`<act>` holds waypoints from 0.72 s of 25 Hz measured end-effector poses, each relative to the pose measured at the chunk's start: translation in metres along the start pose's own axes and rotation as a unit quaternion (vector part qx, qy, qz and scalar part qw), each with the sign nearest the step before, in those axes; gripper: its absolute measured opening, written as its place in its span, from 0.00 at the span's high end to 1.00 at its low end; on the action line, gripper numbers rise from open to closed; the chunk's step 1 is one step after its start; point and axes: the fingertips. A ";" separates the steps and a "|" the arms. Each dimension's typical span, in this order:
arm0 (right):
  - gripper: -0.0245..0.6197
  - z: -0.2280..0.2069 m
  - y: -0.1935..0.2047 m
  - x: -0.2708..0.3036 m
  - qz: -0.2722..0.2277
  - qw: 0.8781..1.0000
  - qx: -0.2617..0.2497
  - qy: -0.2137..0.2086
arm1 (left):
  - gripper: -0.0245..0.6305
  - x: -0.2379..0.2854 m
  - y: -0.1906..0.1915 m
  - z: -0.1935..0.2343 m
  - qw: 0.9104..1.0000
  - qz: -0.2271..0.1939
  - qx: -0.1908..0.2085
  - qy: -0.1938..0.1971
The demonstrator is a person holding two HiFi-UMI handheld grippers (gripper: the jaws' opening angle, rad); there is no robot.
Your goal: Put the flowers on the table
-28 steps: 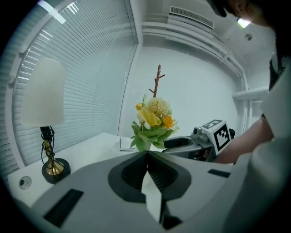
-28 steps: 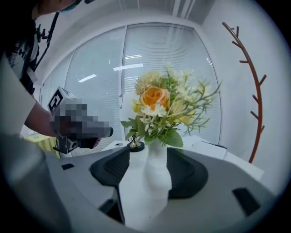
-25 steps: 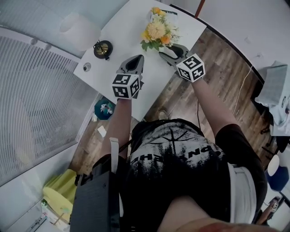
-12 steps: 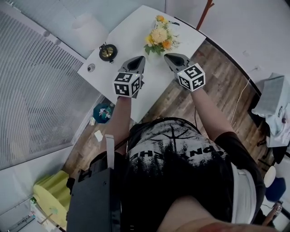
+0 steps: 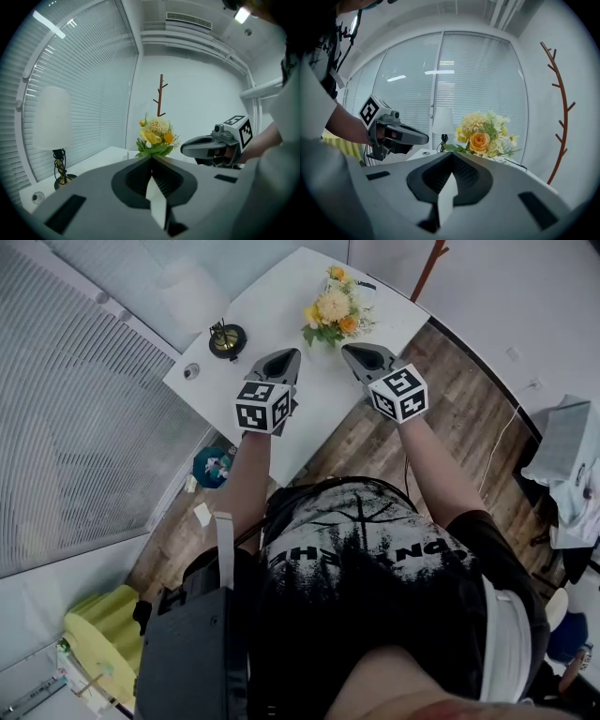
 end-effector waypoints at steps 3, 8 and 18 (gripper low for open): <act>0.94 -0.002 0.000 -0.001 0.001 1.000 -0.006 0.002 | 0.94 0.001 0.000 -0.001 1.000 0.000 0.000 0.000; 0.94 -0.007 0.000 -0.001 0.003 1.000 -0.005 0.005 | 0.95 0.005 0.000 -0.001 1.000 0.001 0.003 0.001; 0.94 -0.012 0.002 -0.003 0.005 1.000 0.005 0.013 | 0.95 0.006 -0.001 -0.001 1.000 0.002 0.004 0.001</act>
Point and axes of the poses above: the fingertips, and each gripper's own axes: x forward along the fingers, z to its left, y out of its underside, and after that the axes turned 13 degrees about y, right-handed
